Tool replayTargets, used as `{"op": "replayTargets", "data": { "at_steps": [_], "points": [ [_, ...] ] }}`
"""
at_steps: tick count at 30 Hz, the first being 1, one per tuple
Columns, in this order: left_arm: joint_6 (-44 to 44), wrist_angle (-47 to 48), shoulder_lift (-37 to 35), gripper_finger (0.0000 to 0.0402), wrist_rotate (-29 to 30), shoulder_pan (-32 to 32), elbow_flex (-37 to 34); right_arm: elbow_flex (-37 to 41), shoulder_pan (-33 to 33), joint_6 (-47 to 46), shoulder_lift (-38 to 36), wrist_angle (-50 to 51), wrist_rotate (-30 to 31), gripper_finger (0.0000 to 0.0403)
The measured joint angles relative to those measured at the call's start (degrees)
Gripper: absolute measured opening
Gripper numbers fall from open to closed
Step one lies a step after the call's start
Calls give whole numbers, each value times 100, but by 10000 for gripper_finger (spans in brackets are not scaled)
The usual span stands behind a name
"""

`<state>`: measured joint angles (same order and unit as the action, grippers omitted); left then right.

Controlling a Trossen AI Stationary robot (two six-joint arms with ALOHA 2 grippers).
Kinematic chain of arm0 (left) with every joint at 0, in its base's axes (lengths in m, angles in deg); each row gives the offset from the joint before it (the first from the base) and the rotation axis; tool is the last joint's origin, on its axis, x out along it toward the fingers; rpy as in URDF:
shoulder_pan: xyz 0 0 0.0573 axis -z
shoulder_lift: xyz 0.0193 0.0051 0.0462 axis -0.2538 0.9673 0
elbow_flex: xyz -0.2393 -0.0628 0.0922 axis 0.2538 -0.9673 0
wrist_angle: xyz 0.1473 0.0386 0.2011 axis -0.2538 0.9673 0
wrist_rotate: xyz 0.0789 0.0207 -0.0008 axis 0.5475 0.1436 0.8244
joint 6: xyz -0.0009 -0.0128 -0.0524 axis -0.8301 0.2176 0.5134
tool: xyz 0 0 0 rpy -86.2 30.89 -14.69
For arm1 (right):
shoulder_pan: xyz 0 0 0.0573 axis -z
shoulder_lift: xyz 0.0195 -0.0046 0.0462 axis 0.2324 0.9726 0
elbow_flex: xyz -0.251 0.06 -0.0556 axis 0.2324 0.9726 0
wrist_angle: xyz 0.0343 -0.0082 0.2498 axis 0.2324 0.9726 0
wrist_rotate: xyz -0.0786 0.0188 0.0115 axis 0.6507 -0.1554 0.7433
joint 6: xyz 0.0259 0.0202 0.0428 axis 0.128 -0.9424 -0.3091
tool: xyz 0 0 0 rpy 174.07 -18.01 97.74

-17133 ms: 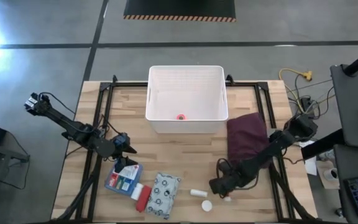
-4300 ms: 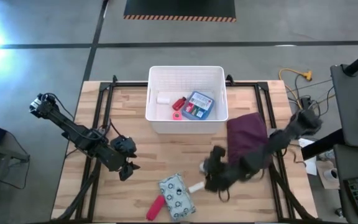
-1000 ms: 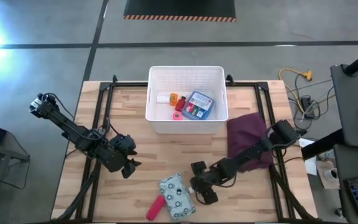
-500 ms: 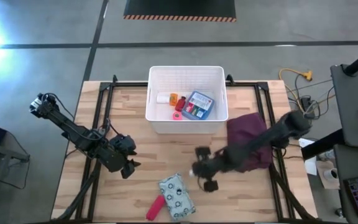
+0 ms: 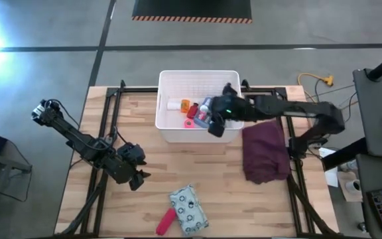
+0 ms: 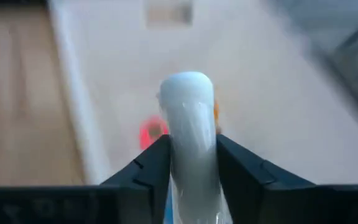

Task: Pick & place medical supplies in basket/bin
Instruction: Put the rolled gauze into the white bin, then put the large pink bandage into the white bin

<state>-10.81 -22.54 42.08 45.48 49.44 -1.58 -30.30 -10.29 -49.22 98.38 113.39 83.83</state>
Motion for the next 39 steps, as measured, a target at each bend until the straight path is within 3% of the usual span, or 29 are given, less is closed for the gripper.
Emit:
{"op": "replayTargets", "data": {
  "at_steps": [3, 9, 15, 25, 31, 39],
  "points": [
    [235, -4, 0, 242, 0, 28, 0, -143, 416, -59, 282, 197, -506, 159],
    [860, -4, 119, 242, -16, 247, 0, -648, 513, 204, 496, 523, -470, 259],
    [1552, -290, 617, 242, -288, 477, 0, -1142, 108, 660, 226, 1115, 198, 323],
    [2883, -313, 2437, 242, -1275, 562, 697, -968, -299, -776, -441, 3463, 586, 349],
    [3360, -322, 3632, 242, -1432, 560, 1689, -496, -434, -1099, -1136, 3627, 700, 347],
    [3275, -228, 5034, 242, -1856, 561, 3043, -116, -432, -1144, -1781, 3618, 733, 349]
  ]
}}
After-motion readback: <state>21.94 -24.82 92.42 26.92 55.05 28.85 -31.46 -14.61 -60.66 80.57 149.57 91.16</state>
